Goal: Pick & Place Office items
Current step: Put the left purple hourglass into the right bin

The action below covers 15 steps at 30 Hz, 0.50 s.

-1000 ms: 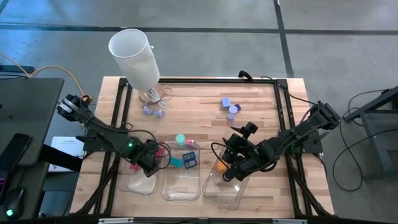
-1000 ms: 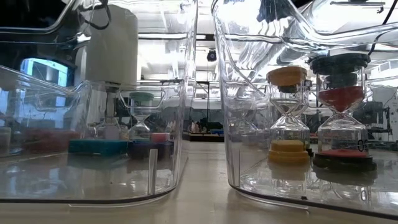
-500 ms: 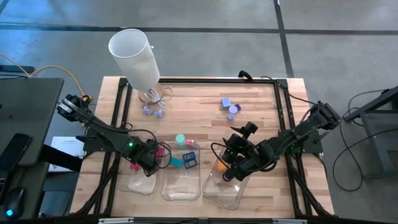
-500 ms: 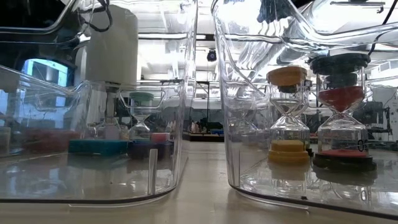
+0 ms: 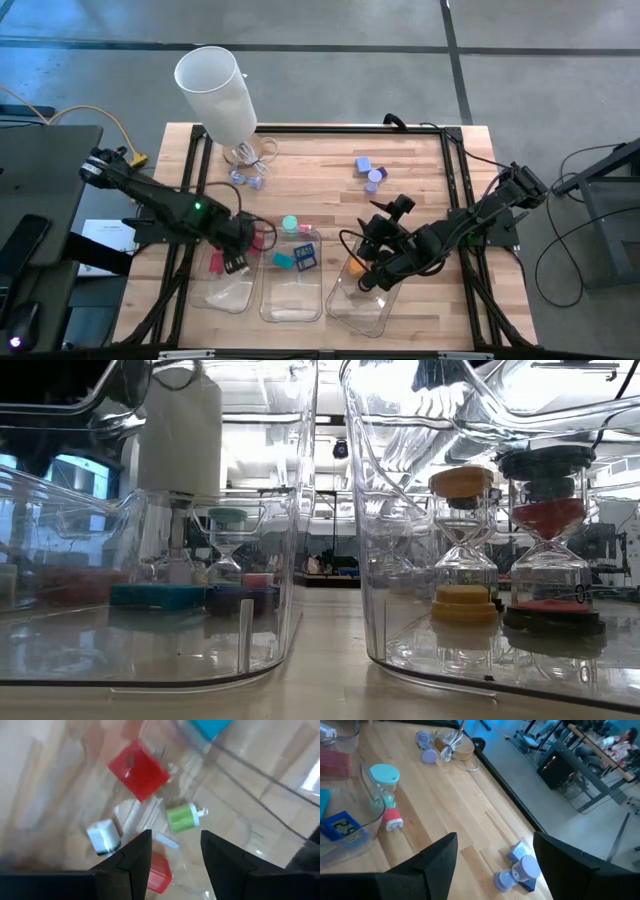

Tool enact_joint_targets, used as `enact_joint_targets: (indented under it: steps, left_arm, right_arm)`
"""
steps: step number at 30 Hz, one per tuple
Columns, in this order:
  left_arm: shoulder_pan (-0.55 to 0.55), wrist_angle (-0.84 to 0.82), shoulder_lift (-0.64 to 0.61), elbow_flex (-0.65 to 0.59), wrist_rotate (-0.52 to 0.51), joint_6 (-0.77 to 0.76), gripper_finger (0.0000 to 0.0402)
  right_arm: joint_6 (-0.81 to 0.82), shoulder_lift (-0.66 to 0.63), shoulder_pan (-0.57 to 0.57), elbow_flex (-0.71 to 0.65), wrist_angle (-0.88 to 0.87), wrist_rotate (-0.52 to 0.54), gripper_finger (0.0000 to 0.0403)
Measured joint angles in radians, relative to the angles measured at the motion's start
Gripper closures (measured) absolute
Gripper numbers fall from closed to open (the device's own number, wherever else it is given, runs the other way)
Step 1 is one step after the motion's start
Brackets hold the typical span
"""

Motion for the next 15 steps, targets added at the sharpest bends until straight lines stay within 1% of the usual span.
enact_joint_targets:
  steps: [5,7,10,11,15]
  left_arm:
    - [0.093,0.001,-0.078,0.000,-0.018,0.279,0.0238]
    - [0.134,0.009,-0.093,0.000,-0.044,0.340,0.0238]
    - [0.199,0.016,-0.097,0.000,-0.125,0.420,0.0238]
    - [0.220,0.015,-0.097,0.000,-0.139,0.457,0.0238]
    - [0.308,0.030,-0.097,0.000,-0.142,0.564,0.0221]
  right_arm:
    - [-0.010,0.000,0.000,0.000,-0.001,0.038,0.0152]
    - [-0.027,0.000,0.000,0.000,-0.001,0.051,0.0152]
    - [-0.039,0.000,-0.004,0.000,-0.001,0.082,0.0152]
    - [-0.044,0.000,-0.007,0.000,-0.001,0.083,0.0152]
    - [-0.044,0.000,-0.031,0.000,-0.001,0.080,0.0152]
